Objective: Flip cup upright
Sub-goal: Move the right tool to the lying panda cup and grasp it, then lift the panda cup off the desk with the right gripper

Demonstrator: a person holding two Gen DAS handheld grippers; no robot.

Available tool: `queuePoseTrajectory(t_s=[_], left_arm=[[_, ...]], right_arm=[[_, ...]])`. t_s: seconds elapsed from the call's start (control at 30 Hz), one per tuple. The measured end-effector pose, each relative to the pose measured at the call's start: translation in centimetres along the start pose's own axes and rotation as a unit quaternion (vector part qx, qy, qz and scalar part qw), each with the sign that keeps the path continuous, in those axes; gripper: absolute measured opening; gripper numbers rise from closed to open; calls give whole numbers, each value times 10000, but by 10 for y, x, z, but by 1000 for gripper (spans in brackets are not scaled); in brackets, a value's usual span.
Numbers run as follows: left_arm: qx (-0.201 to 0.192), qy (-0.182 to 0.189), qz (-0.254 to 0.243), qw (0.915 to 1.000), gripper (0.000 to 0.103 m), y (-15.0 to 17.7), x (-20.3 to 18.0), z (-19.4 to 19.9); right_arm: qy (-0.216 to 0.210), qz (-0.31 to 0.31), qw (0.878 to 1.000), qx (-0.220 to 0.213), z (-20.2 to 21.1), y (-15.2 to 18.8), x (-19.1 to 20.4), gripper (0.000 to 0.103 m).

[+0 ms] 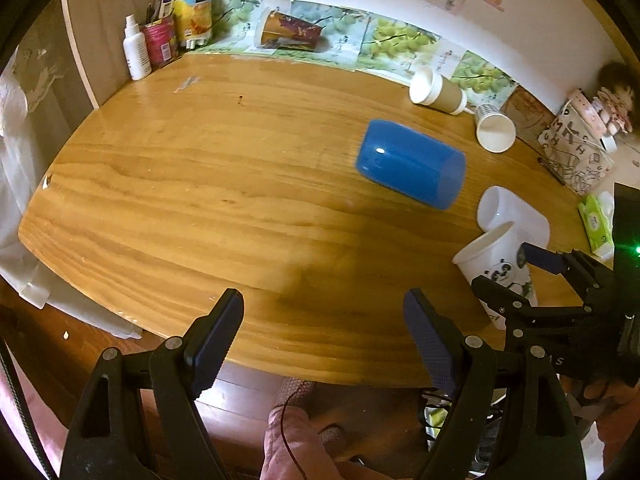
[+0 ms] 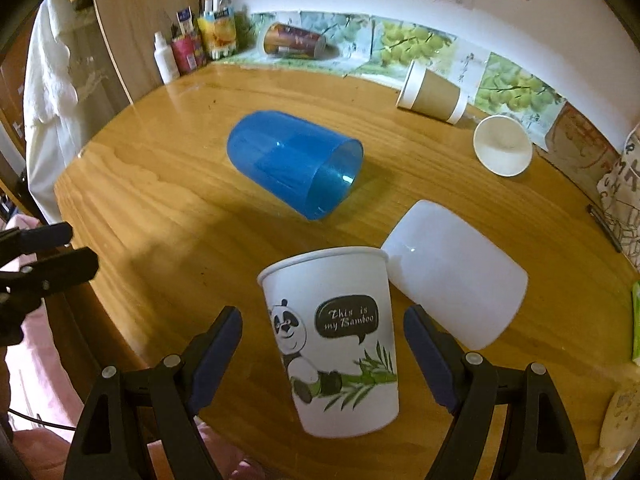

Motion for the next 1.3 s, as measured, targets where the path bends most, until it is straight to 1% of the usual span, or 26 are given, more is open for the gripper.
queuePoseTrajectory(t_s=[0.2, 0.3, 0.37, 0.47, 0.53, 0.6, 0.67, 0.77, 0.83, 1.03, 1.2, 1.3], left_arm=[[34, -19, -42, 10000, 85, -3, 2, -4], [42, -36, -72, 10000, 85, -4, 2, -6], [76, -132, -164, 9998, 85, -5, 1, -9], [139, -96, -166, 9997, 85, -5, 1, -13], [159, -87, -157, 9997, 85, -5, 0, -14], [154, -109, -211, 9996, 85, -5, -1, -14], [133, -146, -300, 9994, 85, -5, -3, -14], [135, -213, -423, 9988, 85, -4, -6, -15], [142, -225, -486, 9985, 85, -3, -8, -15], [55, -211, -573, 9981, 85, -5, -11, -12], [33, -249, -663, 9975, 85, -5, -14, -9], [29, -268, -679, 9973, 85, -5, -14, -6]], right_arm=[[-34, -9, 9998, 199, -15, 2, 0, 83], [-82, -10, 9997, 243, -20, 2, 1, 84], [-130, -18, 9996, 268, -23, 1, 1, 83], [-197, -12, 9993, 304, -27, -1, 2, 83], [-218, 24, 9992, 329, -29, -1, 3, 81], [-206, 60, 9992, 350, -30, -1, 3, 74], [-205, 54, 9991, 365, -31, -1, 3, 70], [-212, 85, 9991, 367, -30, -1, 3, 69], [-167, 128, 9993, 315, -28, -2, 3, 69], [-228, 112, 9996, 153, -22, -7, 4, 69], [-200, -26, 9996, -220, -12, -14, 4, 68], [-5, -172, 9979, -619, -1, -19, 3, 68]])
Point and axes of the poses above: each gripper's, at about its wrist camera, not at the fingertips, and z roughly against the way its jaws point, x to its left, y to its underside, the point moved 3 cm from there along -z, roughly the way its jaws point, and after that the axes turned 14 degrees about -x, right-handed, at the moved point
